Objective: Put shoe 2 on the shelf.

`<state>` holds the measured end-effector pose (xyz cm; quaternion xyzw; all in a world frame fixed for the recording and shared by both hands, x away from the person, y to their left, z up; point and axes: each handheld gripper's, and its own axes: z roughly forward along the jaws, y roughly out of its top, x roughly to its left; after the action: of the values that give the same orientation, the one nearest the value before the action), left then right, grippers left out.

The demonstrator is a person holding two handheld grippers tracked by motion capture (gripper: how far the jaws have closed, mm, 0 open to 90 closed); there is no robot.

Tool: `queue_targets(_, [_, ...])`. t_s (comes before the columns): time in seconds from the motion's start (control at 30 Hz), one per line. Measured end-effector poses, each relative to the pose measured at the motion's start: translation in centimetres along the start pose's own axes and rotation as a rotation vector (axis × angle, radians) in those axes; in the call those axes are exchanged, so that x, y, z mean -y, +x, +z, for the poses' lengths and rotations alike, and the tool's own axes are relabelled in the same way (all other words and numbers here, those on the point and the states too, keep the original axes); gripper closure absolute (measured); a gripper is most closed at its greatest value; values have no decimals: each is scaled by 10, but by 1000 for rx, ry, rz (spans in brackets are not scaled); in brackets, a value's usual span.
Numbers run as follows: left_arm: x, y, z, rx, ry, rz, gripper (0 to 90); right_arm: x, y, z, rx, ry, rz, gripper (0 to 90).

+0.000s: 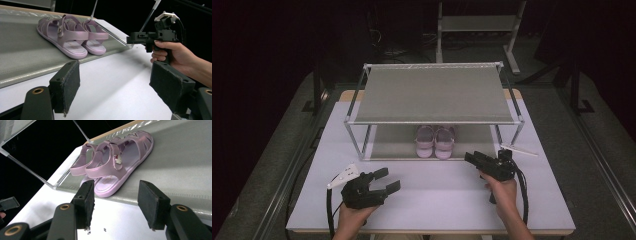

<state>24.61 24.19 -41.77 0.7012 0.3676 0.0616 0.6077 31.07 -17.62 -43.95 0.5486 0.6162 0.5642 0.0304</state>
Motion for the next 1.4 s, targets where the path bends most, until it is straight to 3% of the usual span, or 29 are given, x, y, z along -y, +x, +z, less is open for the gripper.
queue_targets(0.5, [0, 0, -1, -1, -1, 1, 238, 6, 0, -20, -10, 17, -31, 435])
queue_targets(1.4, [1, -1, -1, -1, 4, 6, 238, 23, -11, -61, -12, 31, -22, 391])
